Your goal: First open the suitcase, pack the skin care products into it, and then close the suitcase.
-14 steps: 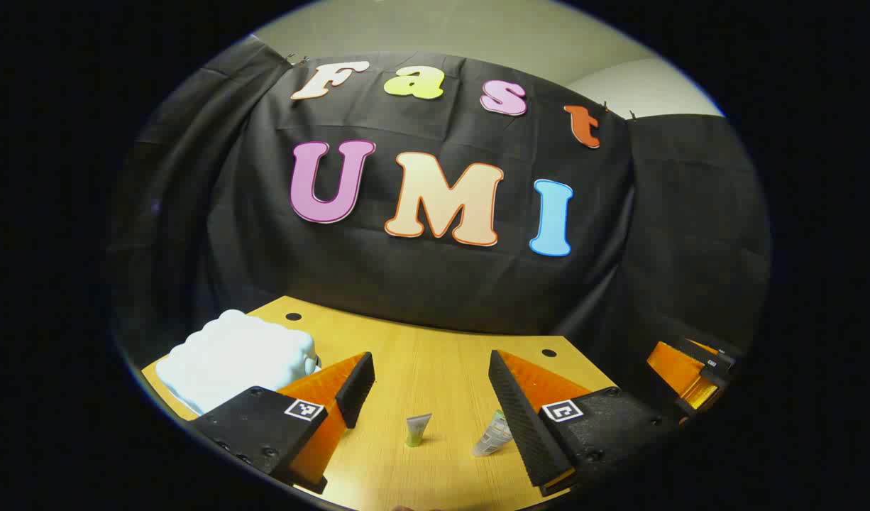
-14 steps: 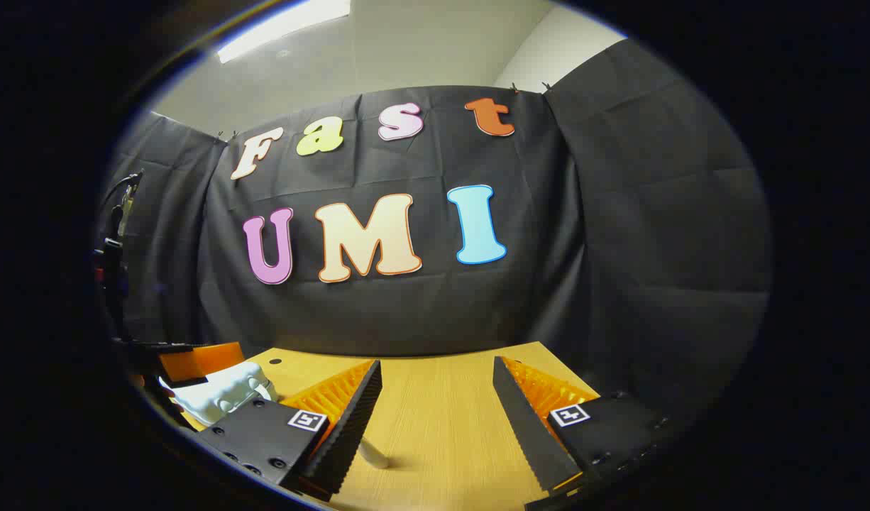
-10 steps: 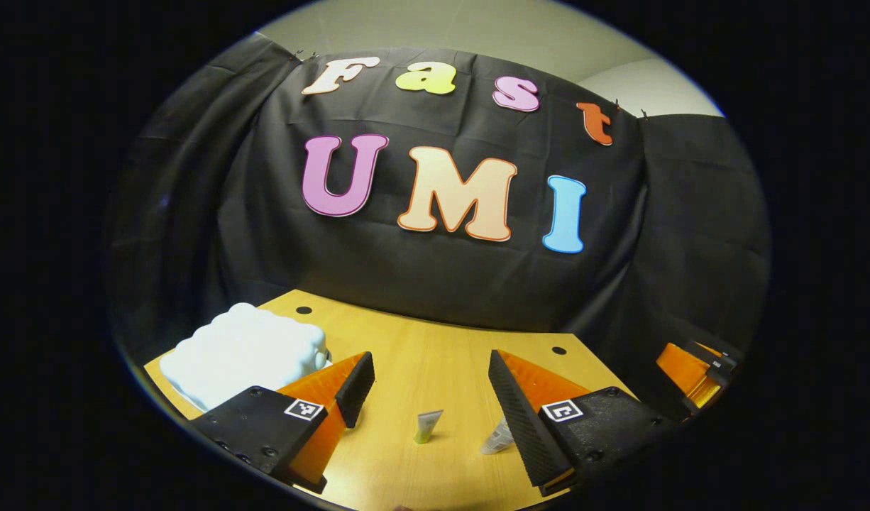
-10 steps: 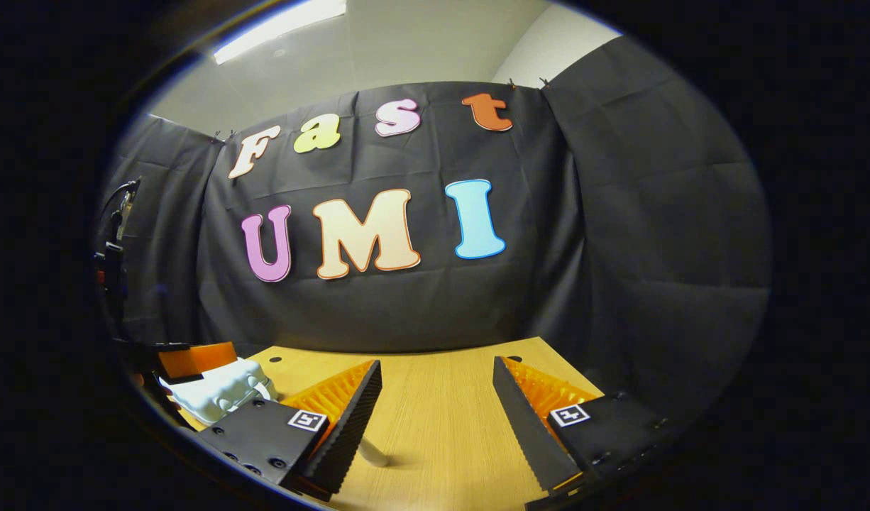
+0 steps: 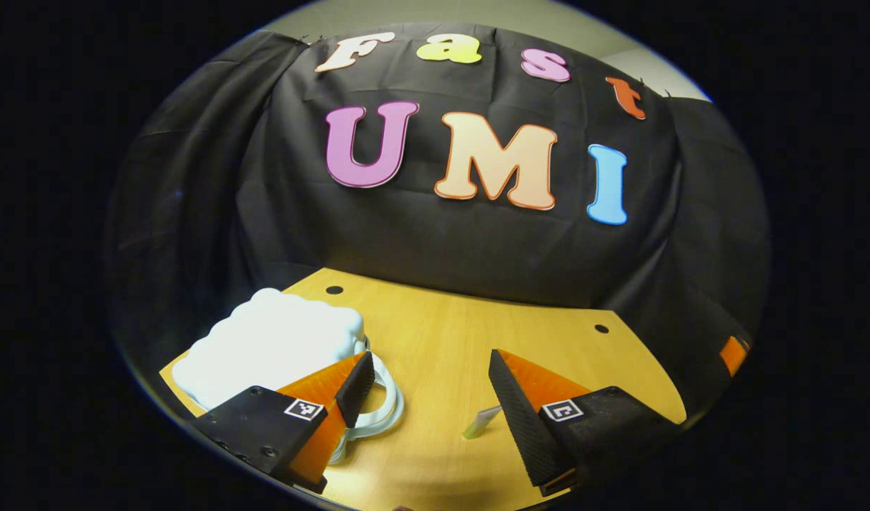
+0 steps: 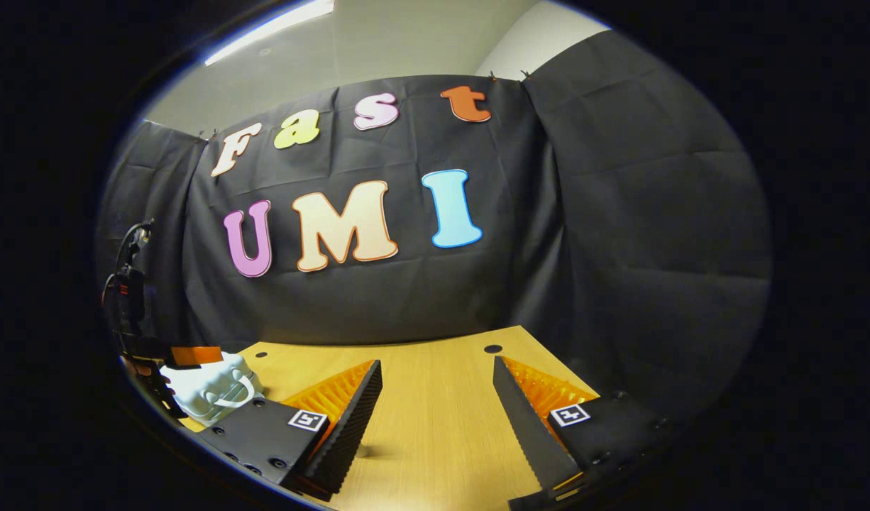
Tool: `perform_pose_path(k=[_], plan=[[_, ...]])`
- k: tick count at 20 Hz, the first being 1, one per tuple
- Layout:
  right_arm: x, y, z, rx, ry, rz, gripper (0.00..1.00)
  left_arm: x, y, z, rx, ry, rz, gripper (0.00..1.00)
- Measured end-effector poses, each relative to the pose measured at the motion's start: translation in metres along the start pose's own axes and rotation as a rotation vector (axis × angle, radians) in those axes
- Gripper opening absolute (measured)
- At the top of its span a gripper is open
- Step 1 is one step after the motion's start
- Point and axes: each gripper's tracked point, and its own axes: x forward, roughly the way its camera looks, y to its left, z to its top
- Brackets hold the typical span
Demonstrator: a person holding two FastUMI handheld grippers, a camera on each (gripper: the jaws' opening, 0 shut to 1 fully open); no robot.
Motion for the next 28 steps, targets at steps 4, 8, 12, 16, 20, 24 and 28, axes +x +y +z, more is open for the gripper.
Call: perform_pose_path(k=[4,8,12,16,20,24,28], plan=[[-0.004,-0.018,-0.007,0.007,0.013,-0.035,0.97,0.029,0.013,-0.027,-0.006,0.160,0.022,0.96],[-0.011,-0.030,-0.013,0.006,0.031,-0.061,0.98,0.054,0.024,-0.041,-0.001,0.283,0.056,0.96],[-0.020,-0.040,-0.019,0.012,0.036,-0.087,0.97,0.068,0.035,-0.050,-0.006,0.389,0.085,0.96],[-0.027,-0.049,-0.024,0.027,0.052,-0.118,0.97,0.075,0.039,-0.065,-0.066,0.498,0.108,0.96],[-0.034,-0.051,-0.027,0.037,0.057,-0.138,0.98,0.084,0.041,-0.086,-0.093,0.602,0.112,0.94],[-0.038,-0.050,-0.027,0.043,0.056,-0.141,0.98,0.092,0.044,-0.094,-0.076,0.659,0.120,0.86],[-0.041,-0.054,-0.028,0.059,0.060,-0.161,0.98,0.097,0.045,-0.105,-0.032,0.721,0.116,0.79]])
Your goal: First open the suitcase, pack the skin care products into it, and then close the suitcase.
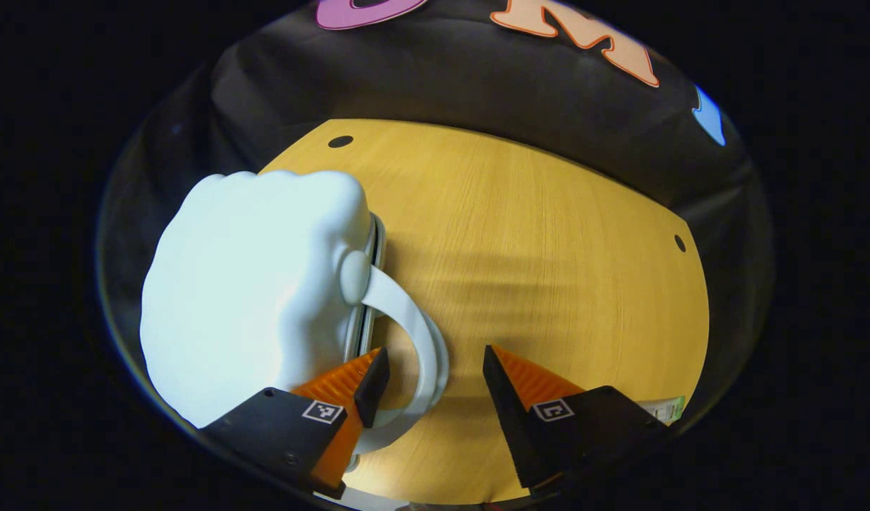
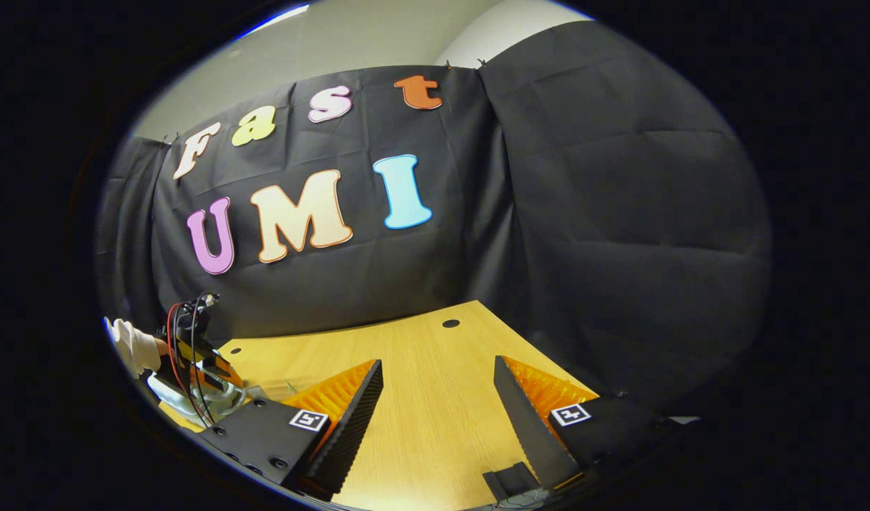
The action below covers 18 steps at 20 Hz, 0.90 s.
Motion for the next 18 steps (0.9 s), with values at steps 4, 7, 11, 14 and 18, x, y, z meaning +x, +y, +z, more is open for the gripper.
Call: perform_pose_path(k=[4,7,11,14,18], plan=[[-0.001,0.000,-0.004,0.004,0.008,-0.007,0.97,0.013,0.008,-0.010,-0.003,0.070,0.029,0.73],[-0.002,0.001,-0.007,-0.001,0.013,-0.009,0.97,0.016,0.010,-0.010,0.015,0.090,0.034,0.53],[0.001,0.007,-0.012,0.000,0.028,0.002,0.98,0.026,0.009,-0.018,-0.013,0.134,0.013,0.40],[0.005,0.011,-0.017,-0.006,0.039,0.008,0.98,0.026,0.004,-0.020,-0.028,0.151,-0.013,0.32],[0.008,0.015,-0.019,-0.014,0.045,0.016,0.98,0.024,0.003,-0.018,0.022,0.163,-0.013,0.12]])
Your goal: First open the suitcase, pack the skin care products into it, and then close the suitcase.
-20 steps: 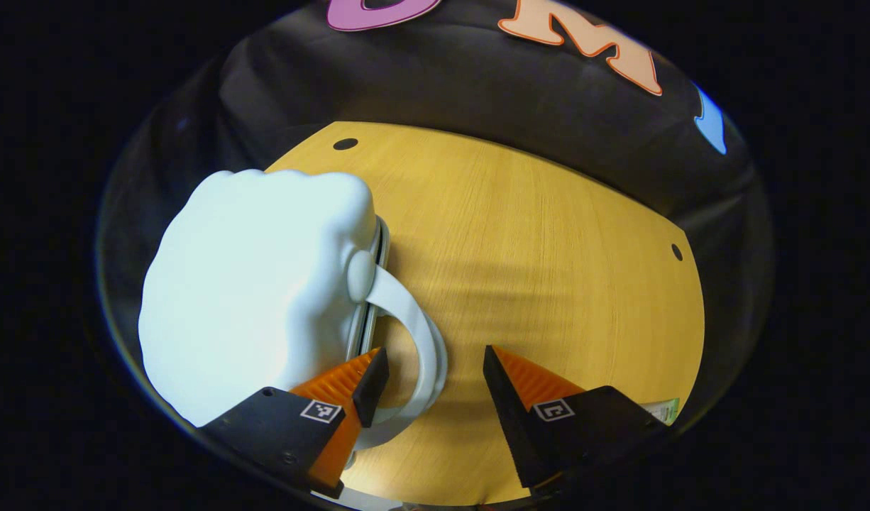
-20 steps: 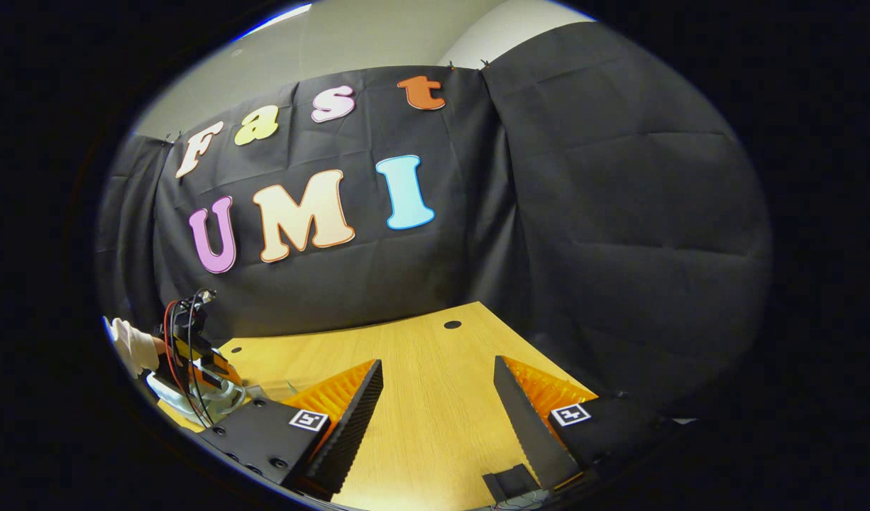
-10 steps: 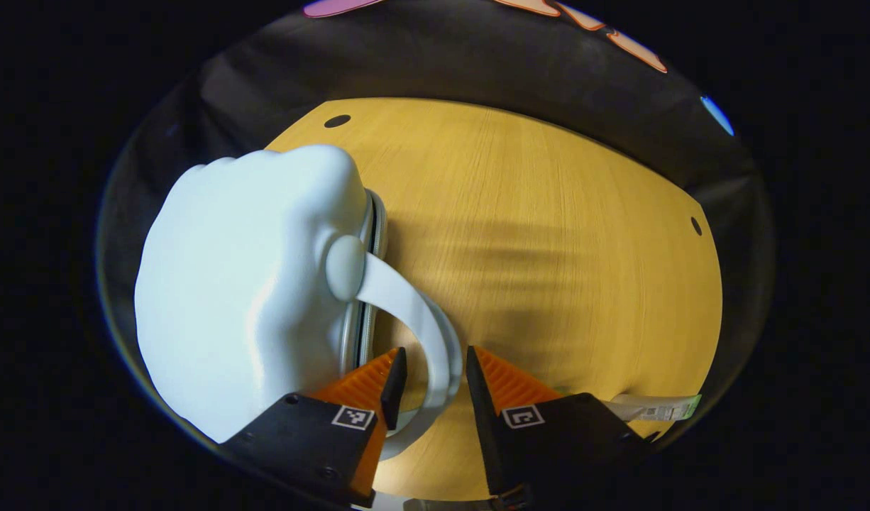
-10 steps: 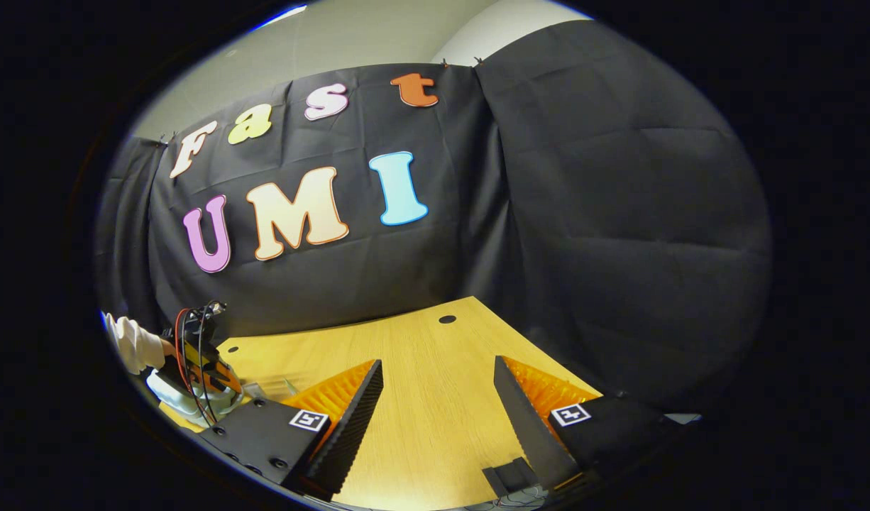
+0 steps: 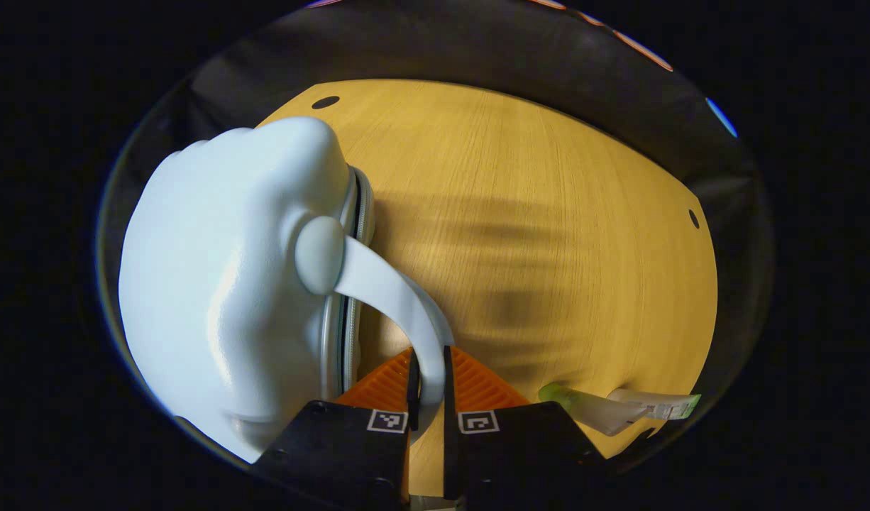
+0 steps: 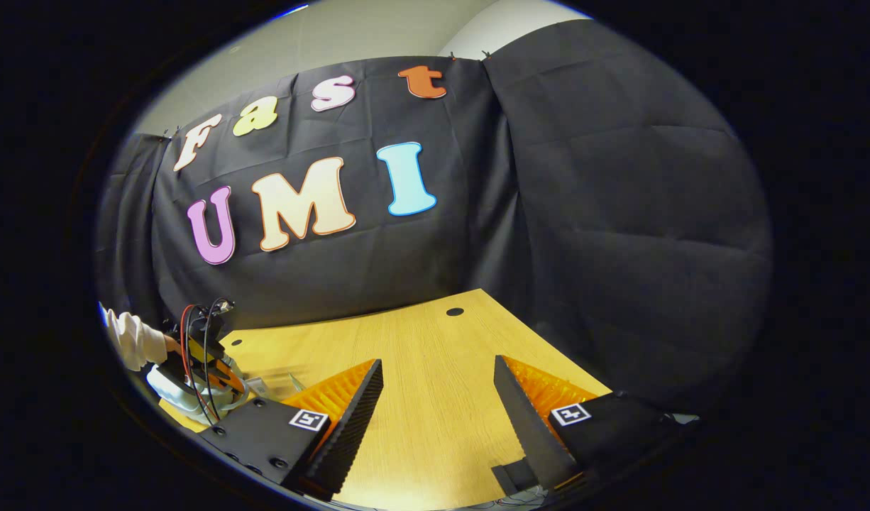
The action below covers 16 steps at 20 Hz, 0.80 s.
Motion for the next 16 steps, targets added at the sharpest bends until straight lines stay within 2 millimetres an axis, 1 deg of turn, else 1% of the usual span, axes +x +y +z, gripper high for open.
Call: perform_pose_path(k=[1,5,6,7,8,9,11,12,13,15,16], plan=[[0.001,0.002,0.000,0.001,0.002,0.002,0.98,-0.001,-0.002,0.000,0.008,-0.001,0.000,0.08],[0.005,0.006,-0.003,0.003,0.006,0.009,0.98,-0.008,-0.004,0.004,0.032,-0.005,0.009,0.04],[0.006,0.007,-0.003,0.005,0.005,0.011,0.93,-0.011,-0.005,0.007,0.028,-0.008,0.004,0.04],[0.007,0.009,-0.002,0.006,0.004,0.014,0.98,-0.014,-0.006,0.007,0.020,-0.011,-0.005,0.04],[0.008,0.011,-0.003,0.007,0.005,0.018,0.93,-0.018,-0.007,0.010,0.010,-0.018,-0.014,0.04],[0.010,0.014,-0.003,0.009,0.004,0.024,0.98,-0.023,-0.009,0.012,0.001,-0.022,-0.028,0.04],[0.012,0.021,-0.002,0.012,0.003,0.038,0.98,-0.036,-0.011,0.018,-0.010,-0.036,-0.051,0.04],[0.013,0.024,-0.003,0.014,0.004,0.046,0.98,-0.042,-0.011,0.022,-0.009,-0.046,-0.057,0.06],[0.014,0.027,-0.003,0.016,0.005,0.054,0.98,-0.047,-0.011,0.024,-0.005,-0.059,-0.061,0.04],[0.015,0.035,-0.004,0.019,0.012,0.073,0.98,-0.063,-0.009,0.032,0.003,-0.086,-0.069,0.04],[0.017,0.039,-0.004,0.019,0.013,0.085,0.98,-0.073,-0.009,0.036,0.002,-0.094,-0.073,0.07]])
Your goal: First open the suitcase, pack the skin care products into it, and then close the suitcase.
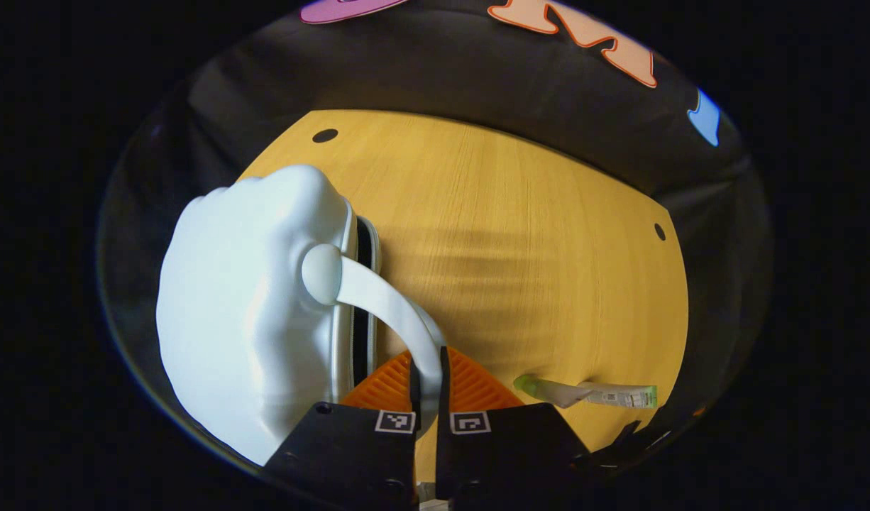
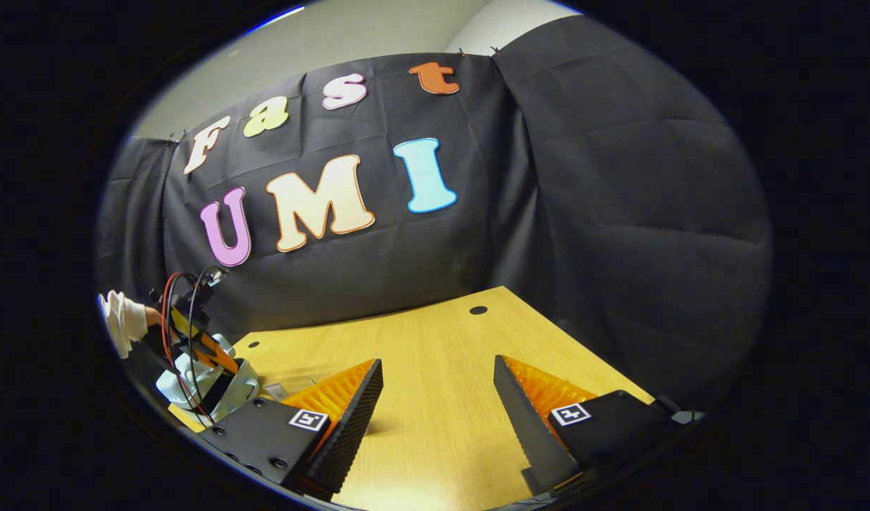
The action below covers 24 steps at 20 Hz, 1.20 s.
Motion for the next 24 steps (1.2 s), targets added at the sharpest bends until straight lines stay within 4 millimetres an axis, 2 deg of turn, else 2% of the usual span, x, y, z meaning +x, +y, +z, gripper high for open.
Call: perform_pose_path(k=[1,2,6,8,12,15,16,19,24], plan=[[0.001,0.003,0.002,-0.005,-0.003,0.009,0.98,-0.011,0.002,0.006,-0.008,-0.016,-0.008,0.04],[0.002,0.004,0.002,-0.010,-0.003,0.017,0.98,-0.022,0.006,0.013,-0.021,-0.033,-0.016,0.06],[0.007,0.018,-0.002,-0.012,0.006,0.072,0.98,-0.066,0.020,0.042,-0.062,-0.126,-0.023,0.04],[0.009,0.026,-0.005,-0.022,0.016,0.103,0.98,-0.093,0.037,0.052,-0.077,-0.185,-0.006,0.04],[0.012,0.043,0.000,-0.023,0.013,0.155,0.98,-0.150,0.088,0.066,-0.130,-0.265,0.022,0.04],[0.013,0.048,0.000,-0.011,0.012,0.164,0.98,-0.172,0.115,0.070,-0.171,-0.301,-0.018,0.04],[0.012,0.049,0.000,-0.002,0.010,0.163,0.93,-0.179,0.124,0.071,-0.197,-0.315,-0.036,0.04],[0.011,0.052,0.002,0.026,0.005,0.154,0.98,-0.192,0.151,0.073,-0.229,-0.358,-0.029,0.04],[0.005,0.051,0.005,0.057,-0.019,0.118,0.97,-0.207,0.217,0.070,-0.180,-0.380,0.095,0.04]])
